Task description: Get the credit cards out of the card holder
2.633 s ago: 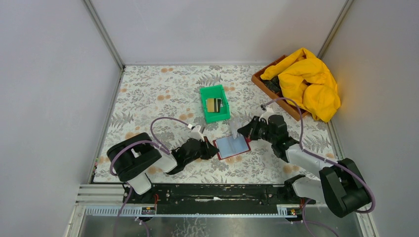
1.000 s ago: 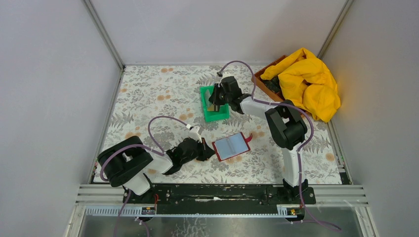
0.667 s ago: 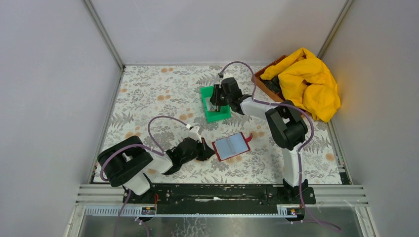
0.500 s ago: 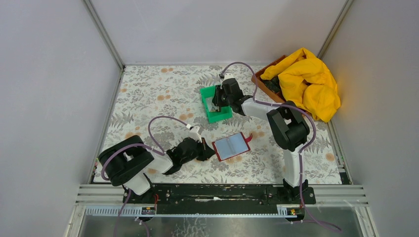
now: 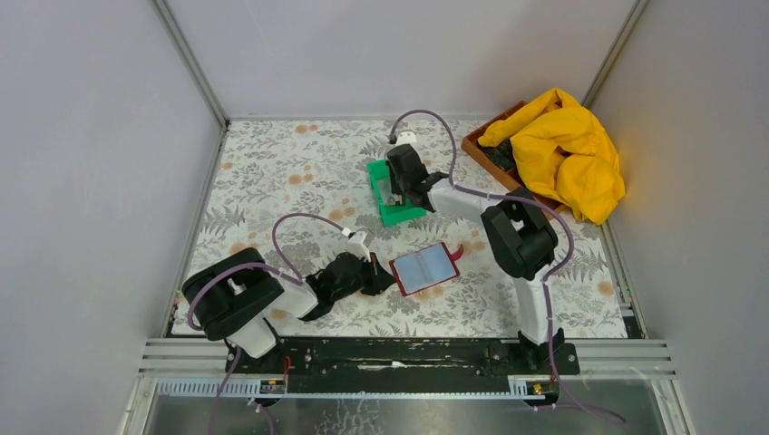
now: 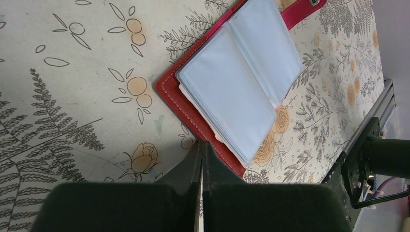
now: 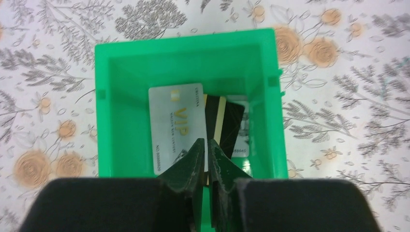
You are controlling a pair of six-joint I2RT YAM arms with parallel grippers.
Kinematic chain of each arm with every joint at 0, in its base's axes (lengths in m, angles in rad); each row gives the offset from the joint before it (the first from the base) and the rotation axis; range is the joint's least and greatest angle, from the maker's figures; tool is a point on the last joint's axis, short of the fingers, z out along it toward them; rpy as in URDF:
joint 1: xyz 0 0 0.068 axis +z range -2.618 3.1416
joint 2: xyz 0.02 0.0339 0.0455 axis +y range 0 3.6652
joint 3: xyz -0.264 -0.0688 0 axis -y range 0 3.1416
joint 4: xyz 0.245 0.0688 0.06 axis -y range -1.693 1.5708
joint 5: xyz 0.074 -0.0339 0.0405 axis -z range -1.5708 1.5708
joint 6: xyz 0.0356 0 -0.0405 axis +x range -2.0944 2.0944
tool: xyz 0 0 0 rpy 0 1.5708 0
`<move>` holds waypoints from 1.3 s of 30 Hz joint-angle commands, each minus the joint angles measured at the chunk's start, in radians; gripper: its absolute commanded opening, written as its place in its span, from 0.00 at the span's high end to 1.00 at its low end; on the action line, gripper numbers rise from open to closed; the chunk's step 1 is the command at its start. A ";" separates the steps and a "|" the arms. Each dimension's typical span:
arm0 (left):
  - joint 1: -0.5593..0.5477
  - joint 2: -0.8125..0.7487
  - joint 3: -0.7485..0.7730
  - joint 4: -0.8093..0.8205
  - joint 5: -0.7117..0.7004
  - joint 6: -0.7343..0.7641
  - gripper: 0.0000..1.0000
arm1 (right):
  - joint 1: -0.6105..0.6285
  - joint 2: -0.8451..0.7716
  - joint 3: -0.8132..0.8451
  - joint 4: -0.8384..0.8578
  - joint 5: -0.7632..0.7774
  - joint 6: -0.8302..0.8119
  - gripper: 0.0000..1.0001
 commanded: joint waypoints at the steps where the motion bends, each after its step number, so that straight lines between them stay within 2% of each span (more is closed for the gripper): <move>1: 0.005 -0.007 -0.006 -0.004 -0.002 0.011 1.00 | 0.029 0.049 0.111 -0.091 0.222 -0.073 0.89; 7: 0.005 0.001 -0.016 0.016 0.000 0.007 1.00 | 0.031 0.116 0.164 -0.147 0.280 -0.081 0.99; 19: 0.007 0.019 -0.024 0.035 0.002 0.005 1.00 | 0.032 0.173 0.197 -0.181 0.295 -0.102 1.00; 39: 0.010 0.024 -0.033 0.044 0.002 -0.002 1.00 | 0.032 0.167 0.176 -0.131 0.072 -0.052 1.00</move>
